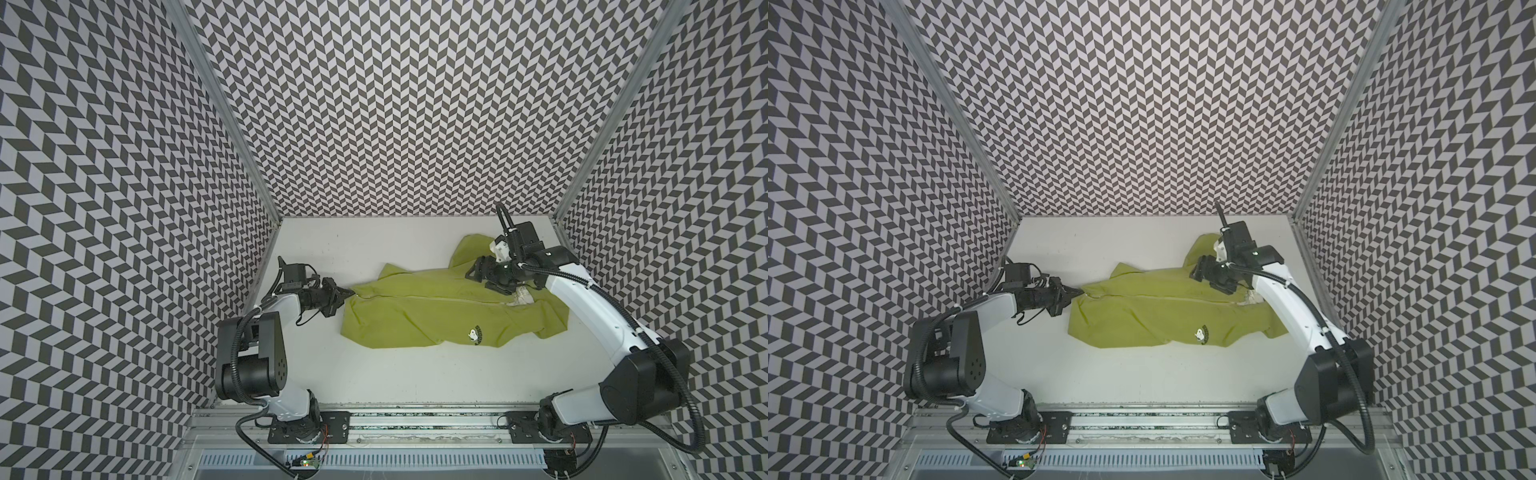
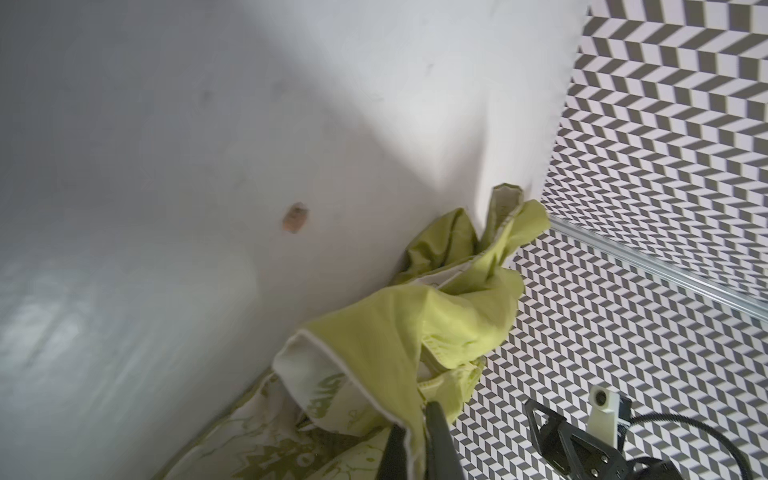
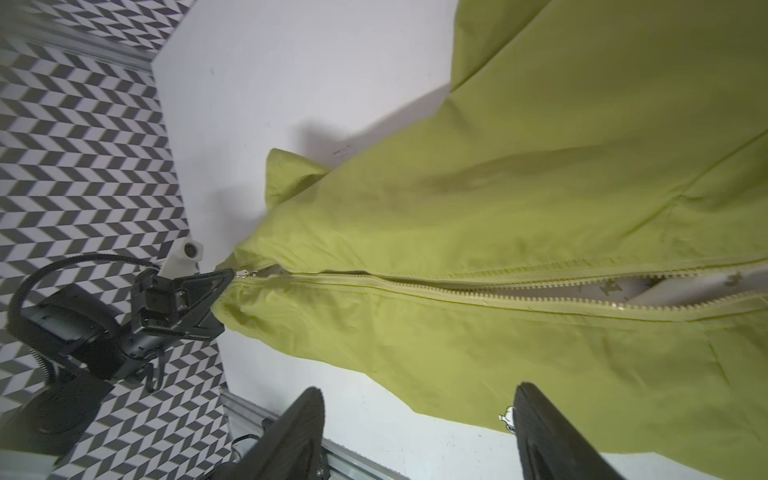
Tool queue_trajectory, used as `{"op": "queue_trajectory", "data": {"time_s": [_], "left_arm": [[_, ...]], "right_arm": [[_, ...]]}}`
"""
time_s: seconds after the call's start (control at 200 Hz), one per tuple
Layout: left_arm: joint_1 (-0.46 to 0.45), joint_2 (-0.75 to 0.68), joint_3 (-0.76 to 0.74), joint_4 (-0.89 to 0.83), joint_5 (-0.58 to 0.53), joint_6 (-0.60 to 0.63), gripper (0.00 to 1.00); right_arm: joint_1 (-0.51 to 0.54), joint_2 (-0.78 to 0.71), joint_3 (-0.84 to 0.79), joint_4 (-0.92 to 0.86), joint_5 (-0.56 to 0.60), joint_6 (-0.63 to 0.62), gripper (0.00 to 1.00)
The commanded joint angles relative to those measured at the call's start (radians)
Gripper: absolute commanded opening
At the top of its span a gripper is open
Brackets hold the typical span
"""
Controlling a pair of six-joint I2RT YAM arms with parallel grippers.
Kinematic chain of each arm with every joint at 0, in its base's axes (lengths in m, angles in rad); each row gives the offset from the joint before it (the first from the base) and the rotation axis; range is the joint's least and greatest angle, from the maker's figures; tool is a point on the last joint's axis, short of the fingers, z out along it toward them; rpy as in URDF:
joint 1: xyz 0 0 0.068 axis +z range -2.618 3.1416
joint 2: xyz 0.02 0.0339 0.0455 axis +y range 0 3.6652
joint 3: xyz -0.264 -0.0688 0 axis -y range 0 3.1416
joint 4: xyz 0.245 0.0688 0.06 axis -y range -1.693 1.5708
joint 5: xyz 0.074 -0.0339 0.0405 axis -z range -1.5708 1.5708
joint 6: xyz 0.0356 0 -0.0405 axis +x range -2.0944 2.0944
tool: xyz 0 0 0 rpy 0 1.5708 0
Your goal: Zip up the jacket
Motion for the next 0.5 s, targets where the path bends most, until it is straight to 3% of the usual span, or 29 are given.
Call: {"op": "queue_trajectory", "data": {"time_s": [0.0, 0.25, 0.496], "left_arm": [[-0.020, -0.070, 0.060, 0.050, 0.152, 0.004, 0.00], [-0.149, -0.127, 0.155, 0.096, 0.247, -0.023, 0.00], [-0.265, -0.116, 0.213, 0.263, 0.275, -0.146, 0.00]], "right_arm": [[0.023, -0.046, -0.002, 0.145, -0.132, 0.050, 0.70], [0.109, -0.005, -0.029, 0.407, -0.276, 0.204, 0.62], [0.169, 0.069, -0.090, 0.718, -0.335, 0.438, 0.55]]}}
